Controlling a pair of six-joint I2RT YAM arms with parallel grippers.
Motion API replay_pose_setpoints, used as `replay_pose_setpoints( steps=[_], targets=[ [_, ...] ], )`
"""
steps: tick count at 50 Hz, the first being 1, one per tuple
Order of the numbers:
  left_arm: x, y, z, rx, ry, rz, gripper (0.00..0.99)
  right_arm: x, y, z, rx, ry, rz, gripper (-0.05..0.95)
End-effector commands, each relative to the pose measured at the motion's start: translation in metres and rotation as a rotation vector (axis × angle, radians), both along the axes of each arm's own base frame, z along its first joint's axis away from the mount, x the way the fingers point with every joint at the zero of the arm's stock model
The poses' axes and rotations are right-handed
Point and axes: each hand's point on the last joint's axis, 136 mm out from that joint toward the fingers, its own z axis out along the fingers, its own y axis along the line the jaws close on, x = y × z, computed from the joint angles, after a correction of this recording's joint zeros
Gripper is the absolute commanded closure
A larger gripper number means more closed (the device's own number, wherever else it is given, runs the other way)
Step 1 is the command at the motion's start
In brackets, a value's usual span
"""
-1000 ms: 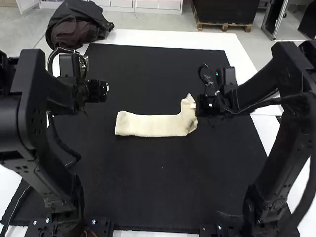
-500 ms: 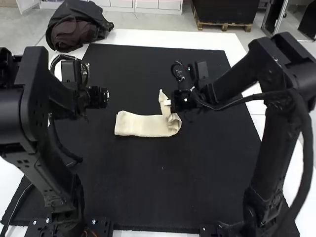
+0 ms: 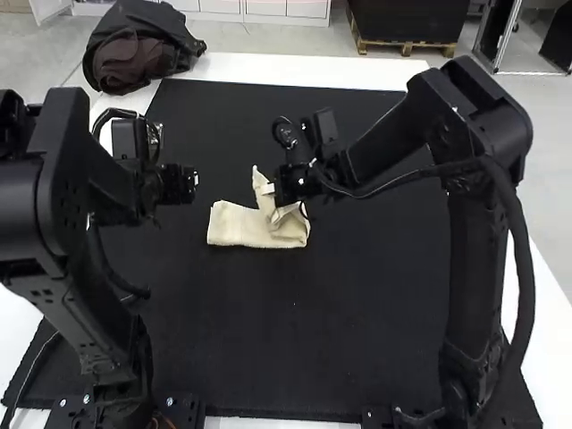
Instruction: Fold the towel.
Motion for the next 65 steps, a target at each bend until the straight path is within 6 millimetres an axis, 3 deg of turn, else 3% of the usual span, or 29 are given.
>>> replay_pose_setpoints(
  steps=[1, 13, 44, 54, 61, 65],
  targets=[
    [-0.001, 0.001, -0.001, -0.006, -0.005, 0.001, 0.025, 0.001, 0.023, 0.018, 0.040, -0.028, 0.019, 0.92],
    [-0.004, 0.000, -0.004, -0.006, -0.004, 0.001, 0.025, -0.003, 0.047, 0.016, 0.047, -0.032, 0.056, 0.92],
    [-0.004, 0.000, -0.005, -0.009, -0.001, 0.001, 0.026, -0.014, 0.078, 0.008, 0.054, -0.015, 0.101, 0.92],
    [-0.004, 0.000, -0.005, -0.010, -0.002, 0.002, 0.026, -0.014, 0.083, 0.012, 0.058, -0.022, 0.092, 0.41],
    [-0.004, 0.000, -0.003, -0.009, -0.007, 0.002, 0.026, -0.008, 0.083, 0.018, 0.061, -0.043, 0.084, 0.28],
    [-0.004, 0.000, -0.004, -0.009, -0.007, 0.003, 0.026, -0.004, 0.082, 0.023, 0.067, -0.051, 0.078, 0.28]
  ],
)
